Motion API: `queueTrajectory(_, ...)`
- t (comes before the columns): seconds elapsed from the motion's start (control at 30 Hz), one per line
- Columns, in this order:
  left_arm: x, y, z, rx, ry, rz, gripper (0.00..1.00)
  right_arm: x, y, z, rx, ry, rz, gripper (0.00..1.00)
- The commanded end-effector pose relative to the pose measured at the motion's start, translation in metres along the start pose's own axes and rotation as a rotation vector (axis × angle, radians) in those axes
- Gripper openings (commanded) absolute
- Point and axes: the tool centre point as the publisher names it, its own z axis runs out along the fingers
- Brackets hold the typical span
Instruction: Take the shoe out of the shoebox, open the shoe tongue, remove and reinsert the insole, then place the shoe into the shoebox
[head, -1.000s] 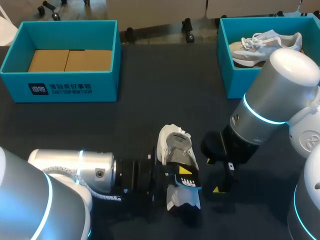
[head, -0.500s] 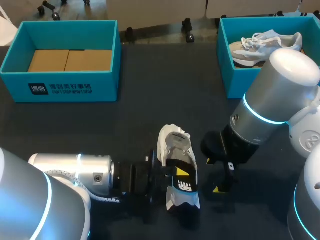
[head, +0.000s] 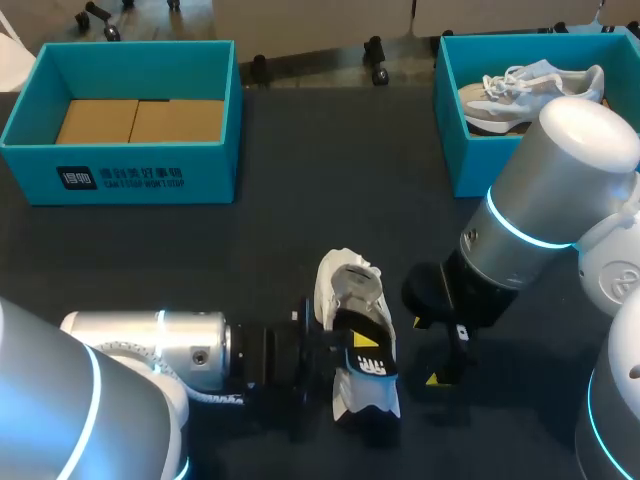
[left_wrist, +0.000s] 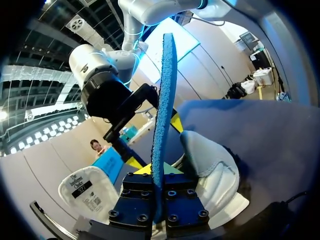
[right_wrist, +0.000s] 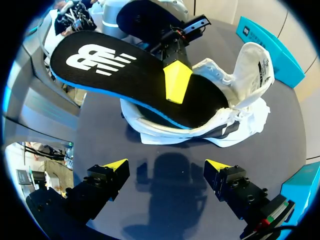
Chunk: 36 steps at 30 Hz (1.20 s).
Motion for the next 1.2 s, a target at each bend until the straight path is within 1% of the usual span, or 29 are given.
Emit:
queueTrajectory(0.03, -0.002, 0.008, 0.006, -0.008, -0.005, -0.004, 0.0, 0.0, 0.0, 0.001, -0.001, 0.0, 0.0, 1.0)
queueTrajectory(0.37, -0.004, 0.01, 0.007, -0.014, 0.005, -0.014, 0.0, 0.0, 0.0, 0.001, -0.001, 0.0, 0.0, 1.0)
queueTrajectory(0.4, -0.004, 0.01, 0.007, -0.014, 0.005, -0.016, 0.03, 0.0, 0.0, 0.001, -0.001, 0.0, 0.0, 1.0)
queueTrajectory(0.43, -0.005, 0.01, 0.007, -0.013, 0.006, -0.017, 0.11, 0.0, 0.0, 0.001, -0.001, 0.0, 0.0, 1.0)
queueTrajectory(0.47, -0.005, 0.01, 0.007, -0.008, 0.008, -0.022, 0.16, 0.0, 0.0, 0.001, -0.001, 0.0, 0.0, 1.0)
queueTrajectory(0.53, -0.004, 0.008, 0.007, -0.006, 0.008, -0.025, 0.33, 0.0, 0.0, 0.001, -0.001, 0.0, 0.0, 1.0)
queueTrajectory(0.63, -0.004, 0.004, 0.007, 0.003, 0.012, -0.028, 0.39, 0.0, 0.0, 0.001, -0.001, 0.0, 0.0, 1.0)
queueTrajectory(0.8, -0.005, -0.005, 0.006, 0.021, 0.018, -0.027, 0.38, 0.0, 0.0, 0.001, -0.001, 0.0, 0.0, 1.0)
queueTrajectory(0.93, -0.006, -0.013, 0.003, 0.035, 0.022, -0.019, 0.33, 0.0, 0.0, 0.001, -0.001, 0.0, 0.0, 1.0)
queueTrajectory(1.03, -0.007, -0.017, 0.001, 0.038, 0.023, -0.013, 0.33, 0.0, 0.0, 0.001, -0.001, 0.0, 0.0, 1.0)
queueTrajectory(1.2, -0.008, -0.025, -0.005, 0.036, 0.023, -0.002, 0.28, 0.0, 0.0, 0.001, -0.001, 0.0, 0.0, 1.0)
